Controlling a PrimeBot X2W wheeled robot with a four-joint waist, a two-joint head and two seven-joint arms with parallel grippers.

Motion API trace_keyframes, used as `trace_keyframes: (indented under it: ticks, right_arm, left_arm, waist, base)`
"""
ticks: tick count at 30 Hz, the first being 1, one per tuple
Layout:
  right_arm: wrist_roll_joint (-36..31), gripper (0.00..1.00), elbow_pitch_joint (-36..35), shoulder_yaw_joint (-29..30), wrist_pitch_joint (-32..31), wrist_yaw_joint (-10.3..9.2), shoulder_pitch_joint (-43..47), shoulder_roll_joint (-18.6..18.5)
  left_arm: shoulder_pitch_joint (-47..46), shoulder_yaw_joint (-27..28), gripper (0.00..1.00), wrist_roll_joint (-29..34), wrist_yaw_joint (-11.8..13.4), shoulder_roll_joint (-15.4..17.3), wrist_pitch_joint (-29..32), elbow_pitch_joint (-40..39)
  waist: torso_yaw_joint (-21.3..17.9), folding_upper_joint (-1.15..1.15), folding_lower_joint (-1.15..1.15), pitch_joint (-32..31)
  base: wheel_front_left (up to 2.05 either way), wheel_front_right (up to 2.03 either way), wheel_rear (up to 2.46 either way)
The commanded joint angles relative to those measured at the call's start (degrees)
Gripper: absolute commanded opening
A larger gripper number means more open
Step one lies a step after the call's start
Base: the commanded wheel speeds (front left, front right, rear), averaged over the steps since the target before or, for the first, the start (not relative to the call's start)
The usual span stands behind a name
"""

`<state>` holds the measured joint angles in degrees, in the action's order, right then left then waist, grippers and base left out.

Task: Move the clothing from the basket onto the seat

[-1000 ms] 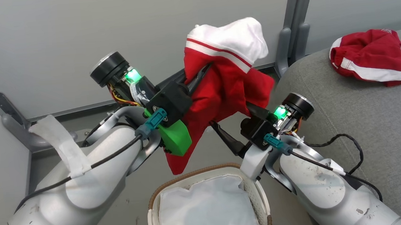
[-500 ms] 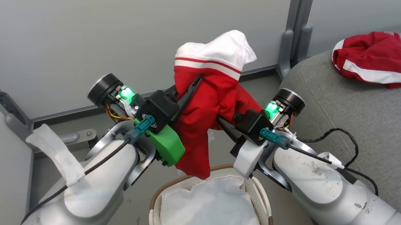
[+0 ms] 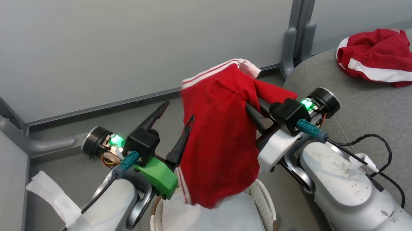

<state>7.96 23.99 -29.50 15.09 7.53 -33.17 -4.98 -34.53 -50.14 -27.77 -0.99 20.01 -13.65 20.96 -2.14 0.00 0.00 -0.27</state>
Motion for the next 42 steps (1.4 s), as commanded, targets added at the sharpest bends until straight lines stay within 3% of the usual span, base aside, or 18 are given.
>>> trace_keyframes:
  ticks: [1,11,22,37,42]
  right_arm:
    - [-0.39,0.0,-0.32,0.68,0.12,-0.08,1.0,-0.15]
    - [-1.66,0.0,-0.77,5.15,0.11,-0.08,3.54,-0.71]
    - [-3.21,0.0,-1.27,10.58,0.12,-0.08,4.97,-1.57]
    - [-5.69,0.0,-5.51,20.78,0.12,-0.08,6.7,-3.87]
    - [-5.86,0.0,-6.5,23.62,0.11,-0.08,7.62,-3.18]
  left_arm:
    - [1.41,0.45,1.0,0.03,0.62,-0.5,-0.65,0.42]
    - [9.56,3.94,1.0,-0.73,2.04,-4.72,-1.58,0.45]
    - [15.07,8.81,1.0,3.41,0.76,-8.76,-1.49,-1.72]
    - [14.22,13.72,1.0,8.91,-1.9,-11.18,-1.49,-1.78]
    - [12.95,14.05,1.0,10.16,-3.02,-11.85,-1.47,-0.6]
  waist:
    - [0.02,0.0,0.0,0.15]
    - [0.15,0.0,0.0,1.04]
    - [-1.86,0.0,0.0,2.2]
    - [-18.96,0.0,0.0,8.87]
    - [-22.44,0.0,0.0,11.54]
  base:
    - [0.0,0.0,0.0]
    - [0.0,0.0,0.0]
    - [0.0,0.0,0.0]
    - [0.0,0.0,0.0]
    - [0.0,0.0,0.0]
